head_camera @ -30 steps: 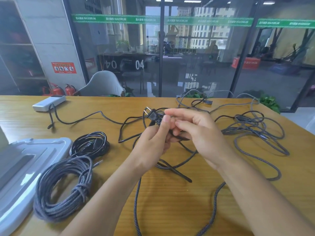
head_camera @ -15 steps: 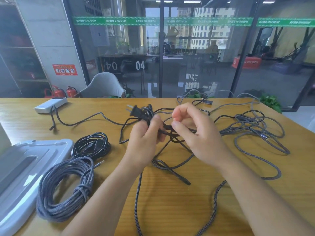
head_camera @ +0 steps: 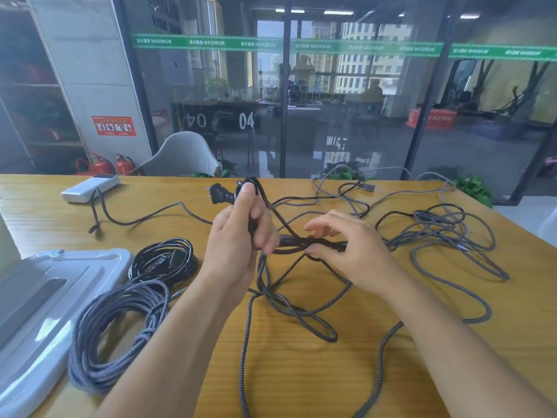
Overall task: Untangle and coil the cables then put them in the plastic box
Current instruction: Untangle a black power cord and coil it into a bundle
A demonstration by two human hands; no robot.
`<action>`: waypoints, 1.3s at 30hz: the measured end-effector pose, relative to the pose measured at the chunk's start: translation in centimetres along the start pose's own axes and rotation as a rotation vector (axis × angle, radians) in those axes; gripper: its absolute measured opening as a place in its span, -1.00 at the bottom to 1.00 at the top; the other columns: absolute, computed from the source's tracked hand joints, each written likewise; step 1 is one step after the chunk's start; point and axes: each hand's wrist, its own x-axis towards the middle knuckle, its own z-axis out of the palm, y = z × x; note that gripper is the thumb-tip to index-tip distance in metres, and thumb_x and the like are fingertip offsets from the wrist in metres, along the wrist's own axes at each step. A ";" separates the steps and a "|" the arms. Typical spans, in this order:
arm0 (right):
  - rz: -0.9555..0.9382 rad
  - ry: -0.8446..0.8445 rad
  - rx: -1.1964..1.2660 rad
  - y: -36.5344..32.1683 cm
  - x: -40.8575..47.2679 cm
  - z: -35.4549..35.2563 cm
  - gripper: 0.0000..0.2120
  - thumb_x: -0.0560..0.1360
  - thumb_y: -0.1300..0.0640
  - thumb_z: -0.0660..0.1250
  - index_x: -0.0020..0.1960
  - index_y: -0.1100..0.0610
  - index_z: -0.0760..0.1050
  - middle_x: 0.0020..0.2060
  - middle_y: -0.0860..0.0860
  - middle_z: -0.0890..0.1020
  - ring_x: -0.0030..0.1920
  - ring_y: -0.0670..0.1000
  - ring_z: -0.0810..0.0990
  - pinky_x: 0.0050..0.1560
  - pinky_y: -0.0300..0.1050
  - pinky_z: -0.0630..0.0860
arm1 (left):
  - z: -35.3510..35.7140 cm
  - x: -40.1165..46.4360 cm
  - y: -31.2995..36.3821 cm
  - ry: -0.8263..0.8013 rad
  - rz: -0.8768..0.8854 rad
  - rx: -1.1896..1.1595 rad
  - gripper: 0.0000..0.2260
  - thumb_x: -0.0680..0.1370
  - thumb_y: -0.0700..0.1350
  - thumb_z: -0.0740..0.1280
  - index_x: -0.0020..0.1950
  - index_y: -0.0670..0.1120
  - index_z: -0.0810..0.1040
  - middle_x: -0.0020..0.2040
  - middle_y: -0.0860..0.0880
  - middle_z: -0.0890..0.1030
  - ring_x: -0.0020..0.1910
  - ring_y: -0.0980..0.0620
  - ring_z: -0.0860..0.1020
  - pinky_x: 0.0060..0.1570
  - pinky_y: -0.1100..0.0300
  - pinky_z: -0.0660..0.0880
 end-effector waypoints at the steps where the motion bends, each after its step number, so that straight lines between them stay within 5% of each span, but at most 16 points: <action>1: 0.011 -0.017 -0.054 0.3 0.0 0.4 -0.77 0.56 -0.05 0.47 0.21 -0.11 0.61 0.00 -0.23 0.57 0.10 -0.15 0.53 0.10 -0.25 0.45 | -0.1 0.0 0.0 0.002 -0.010 0.015 -0.59 0.75 0.06 0.14 -0.27 -0.06 0.33 -0.46 -0.03 0.24 -0.47 0.00 0.21 -0.39 0.18 0.25; 3: 0.073 -0.093 -0.120 1.0 -0.1 1.1 -0.71 0.59 -0.14 0.40 0.29 -0.16 0.56 0.10 -0.29 0.53 0.18 -0.20 0.49 0.17 -0.20 0.45 | -0.3 -0.1 -0.1 -0.007 -0.009 0.121 -0.60 0.71 0.05 0.25 -0.27 -0.09 0.36 -0.44 -0.03 0.17 -0.43 -0.01 0.09 -0.40 0.16 0.13; 6: 0.085 -0.129 -0.141 1.7 -0.2 1.9 -0.73 0.60 -0.12 0.39 0.28 -0.14 0.61 -0.03 -0.32 0.55 0.08 -0.19 0.45 0.11 -0.09 0.47 | -0.6 0.1 -0.6 -0.024 0.025 0.432 -0.61 0.62 0.07 0.43 -0.22 -0.20 0.50 -0.46 0.01 0.28 -0.48 0.04 0.24 -0.37 0.22 0.28; 9: 0.048 -0.043 -0.107 1.7 -0.3 2.2 -0.75 0.57 -0.09 0.44 0.23 -0.09 0.67 -0.17 -0.32 0.55 -0.02 -0.17 0.42 -0.01 -0.09 0.44 | -0.9 0.5 -1.1 -0.009 0.047 0.675 -0.80 0.52 0.15 0.51 -0.12 0.03 0.71 -0.48 -0.09 0.43 -0.43 0.04 0.38 -0.28 0.18 0.41; 13: -0.004 0.061 -0.103 1.4 -0.3 2.5 -0.76 0.55 -0.05 0.47 0.20 -0.05 0.70 -0.17 -0.21 0.62 -0.02 -0.10 0.46 -0.03 -0.09 0.47 | -1.5 1.0 -2.4 0.003 0.003 0.805 -0.76 0.47 0.12 0.57 0.01 0.01 0.69 -0.60 0.17 0.37 -0.60 0.16 0.32 -0.47 0.37 0.29; 16: -0.070 0.130 -0.128 1.0 -0.2 2.8 -0.78 0.54 -0.01 0.50 0.16 0.00 0.72 -0.16 -0.18 0.63 -0.03 -0.11 0.46 -0.03 -0.25 0.39 | -2.0 1.3 -3.0 0.024 -0.005 0.940 -0.70 0.42 0.18 0.60 0.05 0.10 0.71 -0.33 0.26 0.63 -0.32 0.26 0.58 -0.19 0.18 0.58; 18: -0.077 0.145 -0.131 1.0 -0.1 2.9 -0.76 0.53 0.00 0.52 0.17 0.02 0.72 -0.16 -0.20 0.63 -0.03 -0.13 0.45 -0.01 -0.34 0.34 | -2.1 1.4 -3.7 0.026 0.001 0.971 -0.74 0.43 0.19 0.58 0.05 0.14 0.72 -0.17 0.19 0.69 -0.14 0.15 0.65 -0.04 0.00 0.63; 21: -0.057 0.141 -0.105 1.1 -0.2 2.8 -0.72 0.52 0.01 0.54 0.21 -0.01 0.71 -0.14 -0.25 0.62 -0.03 -0.18 0.46 0.00 -0.37 0.35 | -1.6 1.2 -3.8 0.062 0.065 1.018 -0.87 0.53 0.09 0.51 0.02 0.08 0.73 -0.27 0.13 0.64 -0.26 0.09 0.59 -0.18 0.07 0.59; 25: 0.090 0.074 -0.091 1.9 -0.3 2.4 -0.66 0.54 -0.05 0.50 0.31 -0.15 0.64 -0.11 -0.27 0.54 -0.07 -0.32 0.50 -0.03 -0.45 0.37 | -1.9 1.2 -3.1 0.132 0.137 0.842 -0.87 0.62 -0.02 0.43 -0.04 -0.06 0.68 -0.47 0.13 0.50 -0.51 0.16 0.40 -0.42 0.20 0.40; 28: 0.158 0.013 -0.151 3.0 -0.3 1.7 -0.71 0.57 -0.07 0.45 0.29 -0.17 0.66 -0.10 -0.27 0.57 -0.05 -0.18 0.54 0.01 -0.22 0.49 | -3.0 1.5 -1.4 0.306 0.193 0.542 -0.88 0.65 -0.08 0.40 -0.06 -0.05 0.66 -0.48 0.07 0.37 -0.50 0.09 0.24 -0.46 0.20 0.23; 30: 0.199 -0.004 -0.154 3.4 -0.3 1.4 -0.69 0.58 -0.08 0.44 0.32 -0.19 0.63 -0.10 -0.26 0.55 0.01 -0.07 0.56 -0.02 -0.24 0.45 | -3.4 1.7 -0.5 0.386 0.222 0.407 -0.89 0.65 -0.10 0.40 -0.07 -0.04 0.64 -0.49 0.08 0.30 -0.48 0.07 0.20 -0.45 0.19 0.20; 36: 0.253 -0.047 -0.010 3.0 -0.2 1.9 -0.47 0.58 -0.37 0.28 0.52 -0.37 0.31 -0.07 -0.11 0.62 0.09 0.00 0.57 0.17 -0.03 0.46 | -2.8 1.4 -0.7 0.230 0.194 0.344 -0.88 0.65 -0.05 0.42 -0.09 0.04 0.66 -0.44 0.02 0.27 -0.46 0.03 0.21 -0.38 0.16 0.21; 39: 0.262 -0.004 0.185 2.1 0.3 2.0 -0.66 0.67 -0.21 0.24 0.42 -0.26 0.50 0.02 -0.10 0.66 0.04 -0.20 0.61 0.13 -0.32 0.43 | -2.3 1.2 -0.7 0.134 0.189 0.392 -0.95 0.64 -0.05 0.42 -0.01 0.02 0.65 -0.49 0.19 0.40 -0.49 0.19 0.37 -0.31 0.24 0.32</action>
